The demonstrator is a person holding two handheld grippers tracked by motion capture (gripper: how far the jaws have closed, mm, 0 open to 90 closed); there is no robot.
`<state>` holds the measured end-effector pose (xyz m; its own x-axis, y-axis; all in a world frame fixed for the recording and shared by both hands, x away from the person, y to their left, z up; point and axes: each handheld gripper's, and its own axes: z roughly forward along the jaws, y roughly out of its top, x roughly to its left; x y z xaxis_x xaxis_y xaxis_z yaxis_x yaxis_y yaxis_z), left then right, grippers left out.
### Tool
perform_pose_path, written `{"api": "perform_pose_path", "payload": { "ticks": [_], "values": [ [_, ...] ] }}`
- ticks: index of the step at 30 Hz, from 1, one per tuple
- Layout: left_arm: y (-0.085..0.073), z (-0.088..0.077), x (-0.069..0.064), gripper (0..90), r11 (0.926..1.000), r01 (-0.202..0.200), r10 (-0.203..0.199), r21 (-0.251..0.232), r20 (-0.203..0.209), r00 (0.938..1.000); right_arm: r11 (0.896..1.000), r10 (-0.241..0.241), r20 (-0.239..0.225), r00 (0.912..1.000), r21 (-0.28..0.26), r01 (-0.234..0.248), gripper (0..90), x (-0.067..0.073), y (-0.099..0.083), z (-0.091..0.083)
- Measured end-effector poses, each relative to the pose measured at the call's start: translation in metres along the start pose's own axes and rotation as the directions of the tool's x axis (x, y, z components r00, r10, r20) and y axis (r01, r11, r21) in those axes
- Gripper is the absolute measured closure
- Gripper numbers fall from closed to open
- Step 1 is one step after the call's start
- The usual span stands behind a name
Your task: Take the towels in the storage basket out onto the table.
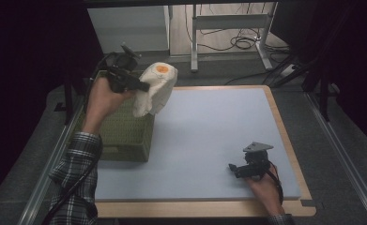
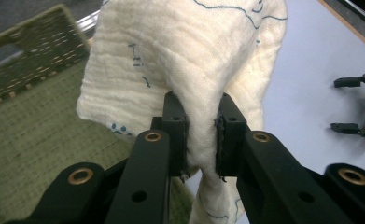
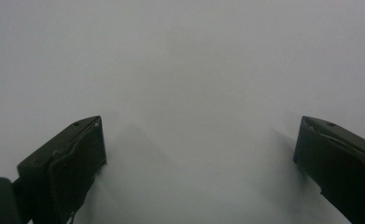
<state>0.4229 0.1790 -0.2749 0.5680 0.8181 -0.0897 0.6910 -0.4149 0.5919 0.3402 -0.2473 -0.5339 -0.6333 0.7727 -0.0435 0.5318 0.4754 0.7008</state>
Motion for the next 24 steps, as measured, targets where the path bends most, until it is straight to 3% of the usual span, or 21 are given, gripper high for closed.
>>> {"api": "perform_pose_path", "payload": {
  "ticks": [10, 24],
  "values": [
    [0.014, 0.039, -0.031, 78.1, 0.9963, -0.078, 0.076, 0.034, 0.055, 0.9956, 1.0, 0.0, 0.0, 1.0, 0.0, 0.0, 2.2, 0.0, 0.0, 0.0],
    [0.015, 0.1, -0.06, 77.9, 0.9918, -0.104, 0.095, 0.075, 0.114, 0.989, 1.0, 0.002, -0.001, 1.0, 0.002, -0.002, 2.2, 0.0, 0.0, 0.0]
  ]
}}
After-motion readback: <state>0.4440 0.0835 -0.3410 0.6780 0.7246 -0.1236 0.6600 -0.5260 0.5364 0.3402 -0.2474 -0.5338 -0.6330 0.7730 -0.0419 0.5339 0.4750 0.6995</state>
